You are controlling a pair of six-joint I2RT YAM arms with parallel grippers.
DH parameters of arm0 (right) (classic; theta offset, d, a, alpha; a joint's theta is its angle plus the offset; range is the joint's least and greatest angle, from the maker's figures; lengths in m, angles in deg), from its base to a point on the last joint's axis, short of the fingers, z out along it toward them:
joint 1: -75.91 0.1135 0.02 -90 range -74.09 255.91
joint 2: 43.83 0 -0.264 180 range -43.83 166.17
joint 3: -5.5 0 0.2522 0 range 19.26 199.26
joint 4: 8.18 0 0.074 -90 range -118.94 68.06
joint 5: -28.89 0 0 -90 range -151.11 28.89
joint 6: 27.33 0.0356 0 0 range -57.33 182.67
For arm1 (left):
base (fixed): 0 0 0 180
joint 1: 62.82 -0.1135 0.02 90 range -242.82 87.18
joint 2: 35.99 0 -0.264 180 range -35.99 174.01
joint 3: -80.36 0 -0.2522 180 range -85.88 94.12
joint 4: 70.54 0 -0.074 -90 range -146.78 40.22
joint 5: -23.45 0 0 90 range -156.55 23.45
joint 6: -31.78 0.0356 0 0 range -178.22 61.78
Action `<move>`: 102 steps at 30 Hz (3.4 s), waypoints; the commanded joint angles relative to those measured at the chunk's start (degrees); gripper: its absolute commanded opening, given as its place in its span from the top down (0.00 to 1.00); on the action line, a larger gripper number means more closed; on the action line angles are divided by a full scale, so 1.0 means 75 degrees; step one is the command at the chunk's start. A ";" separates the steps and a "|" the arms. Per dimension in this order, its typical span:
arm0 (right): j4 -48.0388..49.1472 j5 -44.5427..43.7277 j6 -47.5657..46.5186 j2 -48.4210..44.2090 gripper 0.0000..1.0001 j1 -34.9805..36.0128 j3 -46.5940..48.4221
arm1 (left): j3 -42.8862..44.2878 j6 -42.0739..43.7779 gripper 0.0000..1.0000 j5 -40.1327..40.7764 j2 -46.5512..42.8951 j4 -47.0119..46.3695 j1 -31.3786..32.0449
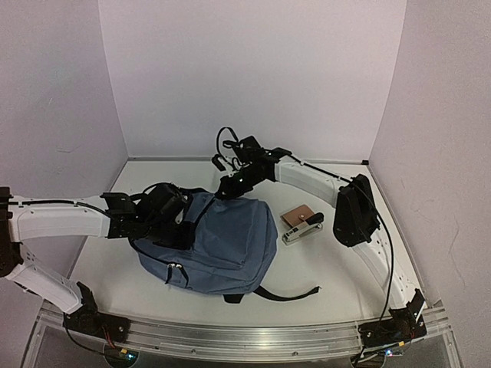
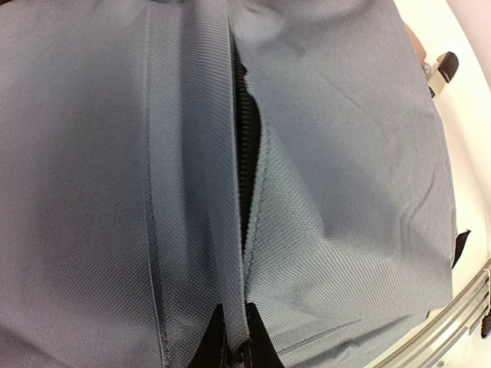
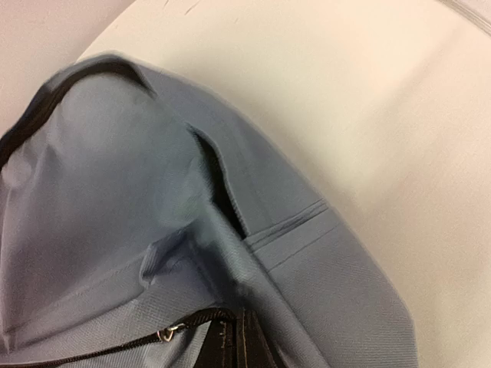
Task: Pack the student bag
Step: Unzip the student bag at the center of the board, then adjust the student bag at the center of the board.
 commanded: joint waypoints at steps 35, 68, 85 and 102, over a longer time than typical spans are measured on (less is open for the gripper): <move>0.1195 0.0419 0.1325 -0.3090 0.29 -0.0222 -0.3031 | 0.0844 -0.1920 0.40 0.0036 0.0506 -0.0260 -0.1079; 0.0840 0.0413 0.1859 -0.3107 0.36 0.0843 -0.3941 | 0.0912 -0.2241 0.64 -0.0441 0.1077 -0.0373 -0.1102; 0.0285 -0.2181 0.1370 -0.2461 0.45 0.1395 -0.3798 | 0.0505 -0.2629 0.68 -0.0567 0.1305 -0.0841 -0.1158; 0.0059 -0.0893 0.1000 -0.4035 0.56 0.1179 -0.4310 | 0.0574 -0.2678 0.73 -0.0780 0.1791 -0.1049 -0.1183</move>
